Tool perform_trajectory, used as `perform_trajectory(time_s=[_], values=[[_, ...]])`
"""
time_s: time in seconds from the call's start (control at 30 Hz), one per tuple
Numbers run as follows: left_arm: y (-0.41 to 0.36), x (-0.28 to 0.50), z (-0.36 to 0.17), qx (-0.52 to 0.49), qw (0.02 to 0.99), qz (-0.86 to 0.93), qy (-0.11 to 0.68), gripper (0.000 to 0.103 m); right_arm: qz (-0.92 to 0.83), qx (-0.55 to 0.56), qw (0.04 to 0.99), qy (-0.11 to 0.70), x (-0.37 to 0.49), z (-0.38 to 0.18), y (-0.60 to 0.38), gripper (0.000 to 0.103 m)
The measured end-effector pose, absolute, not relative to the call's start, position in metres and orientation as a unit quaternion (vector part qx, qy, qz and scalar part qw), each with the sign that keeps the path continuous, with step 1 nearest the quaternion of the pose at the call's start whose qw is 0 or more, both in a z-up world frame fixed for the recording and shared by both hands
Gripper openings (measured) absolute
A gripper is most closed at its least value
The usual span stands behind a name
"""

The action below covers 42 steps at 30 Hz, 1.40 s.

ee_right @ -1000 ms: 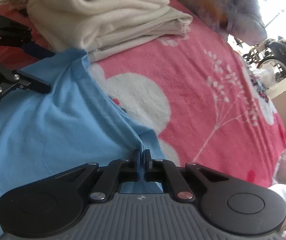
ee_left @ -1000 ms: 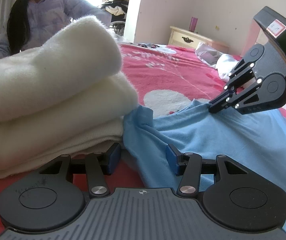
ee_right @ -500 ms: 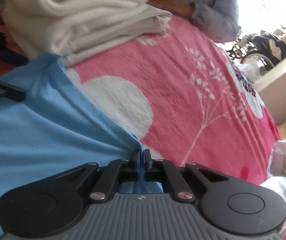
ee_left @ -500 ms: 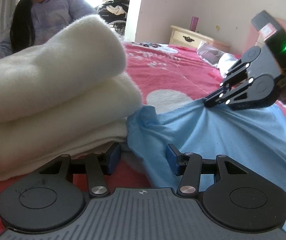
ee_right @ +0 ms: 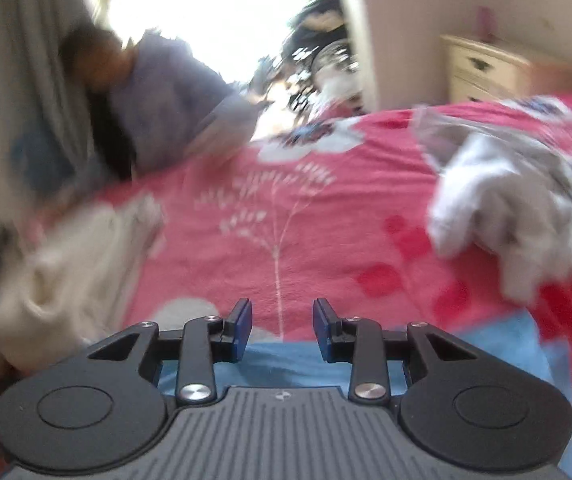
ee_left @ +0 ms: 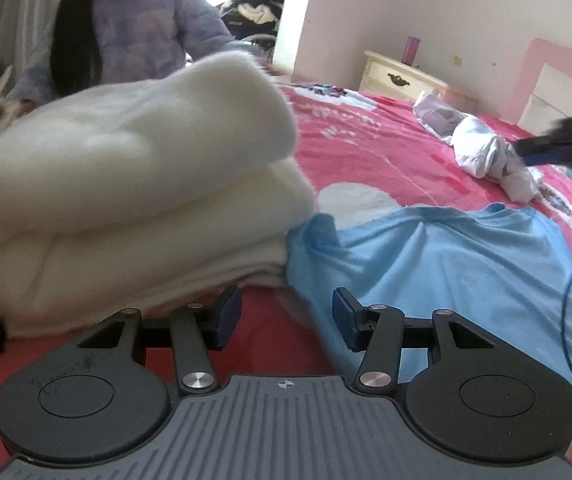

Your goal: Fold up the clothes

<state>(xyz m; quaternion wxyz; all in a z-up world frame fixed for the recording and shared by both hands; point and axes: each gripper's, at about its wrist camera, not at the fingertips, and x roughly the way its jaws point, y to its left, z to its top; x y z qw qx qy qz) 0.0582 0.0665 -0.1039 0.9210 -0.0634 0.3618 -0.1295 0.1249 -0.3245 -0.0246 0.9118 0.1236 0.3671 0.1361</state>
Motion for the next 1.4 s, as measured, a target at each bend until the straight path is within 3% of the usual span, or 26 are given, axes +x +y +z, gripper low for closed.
perform_trajectory(time_s=[0.2, 0.4, 0.67, 0.87, 0.93, 1.13, 1.4], values=[[0.086, 0.015, -0.092, -0.138, 0.888, -0.176, 0.403, 0.050, 0.104, 0.225, 0.910, 0.333, 0.005, -0.011, -0.393, 0.037], [0.083, -0.043, -0.086, -0.167, 0.866, -0.245, 0.402, 0.050, 0.053, 0.360, 0.869, 0.335, -0.101, -0.073, -0.420, 0.040], [0.022, -0.079, -0.088, 0.000, 0.886, -0.294, 0.358, 0.046, 0.056, 0.386, 0.863, 0.320, -0.128, -0.105, -0.407, 0.040], [0.022, -0.074, -0.104, -0.004, 0.890, -0.280, 0.360, 0.026, 0.060, 0.404, 0.859, 0.308, -0.146, -0.127, -0.398, 0.040], [0.025, -0.077, -0.105, -0.010, 0.889, -0.287, 0.357, 0.005, 0.058, 0.409, 0.857, 0.308, -0.150, -0.134, -0.396, 0.040], [0.044, -0.091, -0.100, -0.026, 0.899, -0.275, 0.338, 0.000, 0.044, 0.414, 0.853, 0.316, -0.147, -0.145, -0.398, 0.040], [0.061, -0.088, -0.118, -0.042, 0.877, -0.284, 0.385, 0.000, 0.031, 0.424, 0.847, 0.320, -0.146, -0.154, -0.403, 0.040]])
